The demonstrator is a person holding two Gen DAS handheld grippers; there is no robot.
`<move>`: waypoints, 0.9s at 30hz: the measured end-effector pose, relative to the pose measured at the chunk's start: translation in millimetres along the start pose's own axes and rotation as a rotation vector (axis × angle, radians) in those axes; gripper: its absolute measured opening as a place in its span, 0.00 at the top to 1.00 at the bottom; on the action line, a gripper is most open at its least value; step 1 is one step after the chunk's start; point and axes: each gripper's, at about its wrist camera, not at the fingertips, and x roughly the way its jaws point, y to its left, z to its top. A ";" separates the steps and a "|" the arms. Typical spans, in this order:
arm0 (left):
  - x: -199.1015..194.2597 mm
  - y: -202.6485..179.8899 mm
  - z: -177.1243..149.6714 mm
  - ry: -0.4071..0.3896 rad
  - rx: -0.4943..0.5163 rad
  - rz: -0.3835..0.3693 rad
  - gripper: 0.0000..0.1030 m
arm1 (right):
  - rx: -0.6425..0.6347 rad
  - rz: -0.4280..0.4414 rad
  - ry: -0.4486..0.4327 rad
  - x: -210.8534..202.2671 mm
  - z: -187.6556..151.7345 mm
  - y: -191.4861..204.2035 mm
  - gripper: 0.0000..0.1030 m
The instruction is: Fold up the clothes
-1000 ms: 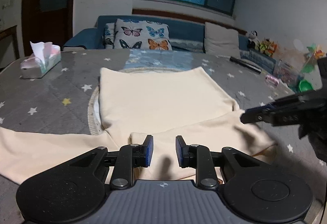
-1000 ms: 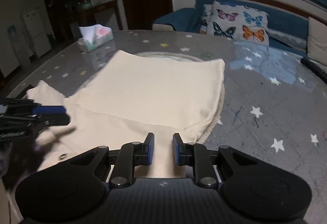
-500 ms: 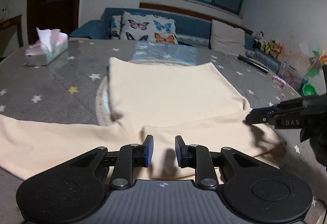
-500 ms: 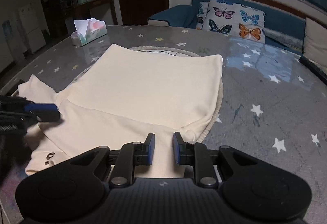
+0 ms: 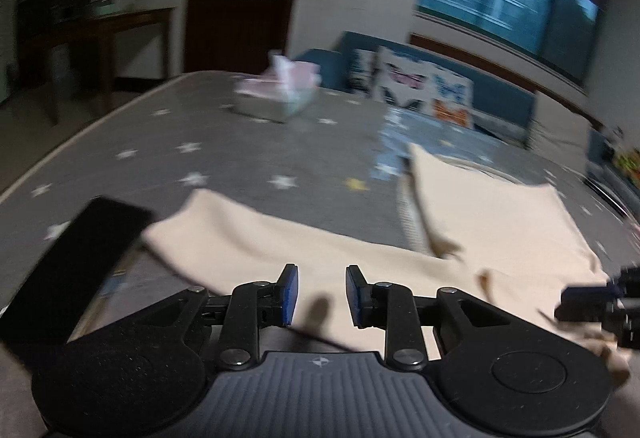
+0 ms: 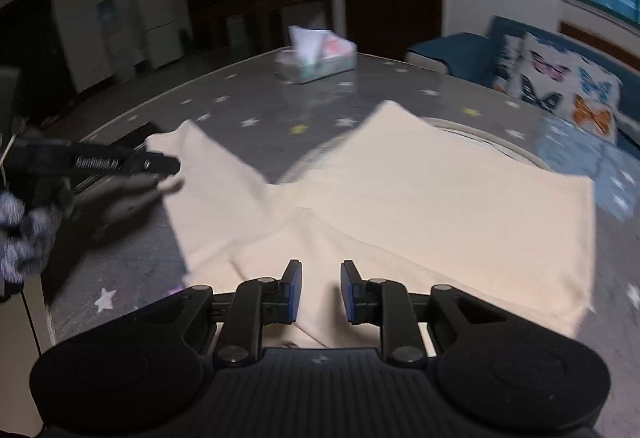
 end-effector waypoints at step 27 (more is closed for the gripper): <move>26.8 63.3 22.4 -0.021 -0.253 0.227 0.96 | 0.028 -0.044 -0.022 -28.7 -13.0 -2.5 0.77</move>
